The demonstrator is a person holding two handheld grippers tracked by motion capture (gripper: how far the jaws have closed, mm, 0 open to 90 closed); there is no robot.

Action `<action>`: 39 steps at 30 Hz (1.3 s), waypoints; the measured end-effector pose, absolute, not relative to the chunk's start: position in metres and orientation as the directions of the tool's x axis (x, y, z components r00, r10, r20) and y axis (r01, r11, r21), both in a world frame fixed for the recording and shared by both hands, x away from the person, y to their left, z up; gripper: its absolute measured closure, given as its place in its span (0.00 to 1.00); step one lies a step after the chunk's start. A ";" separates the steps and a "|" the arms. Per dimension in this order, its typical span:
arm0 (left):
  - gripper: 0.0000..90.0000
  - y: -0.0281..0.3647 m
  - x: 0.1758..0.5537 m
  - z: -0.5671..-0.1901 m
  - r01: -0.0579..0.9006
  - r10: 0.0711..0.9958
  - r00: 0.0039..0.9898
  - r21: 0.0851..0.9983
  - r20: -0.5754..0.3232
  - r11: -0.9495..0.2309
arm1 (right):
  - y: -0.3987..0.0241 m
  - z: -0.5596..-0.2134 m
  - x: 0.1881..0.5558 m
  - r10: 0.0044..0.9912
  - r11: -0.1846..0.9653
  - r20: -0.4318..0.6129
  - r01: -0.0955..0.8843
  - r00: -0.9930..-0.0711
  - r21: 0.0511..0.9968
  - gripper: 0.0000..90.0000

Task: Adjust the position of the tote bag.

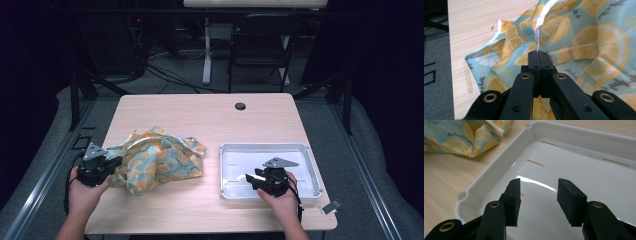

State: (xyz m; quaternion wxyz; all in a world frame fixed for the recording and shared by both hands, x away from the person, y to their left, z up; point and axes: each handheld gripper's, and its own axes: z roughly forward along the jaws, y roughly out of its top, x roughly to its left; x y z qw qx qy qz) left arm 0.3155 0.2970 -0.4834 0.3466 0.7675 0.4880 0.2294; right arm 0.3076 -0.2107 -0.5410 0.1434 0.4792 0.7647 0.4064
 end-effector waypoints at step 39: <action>1.00 0.297 0.308 -0.465 0.547 0.878 0.473 0.805 -0.071 -0.230 | -0.066 -0.483 0.386 0.663 0.456 0.149 0.554 -0.734 0.697 0.72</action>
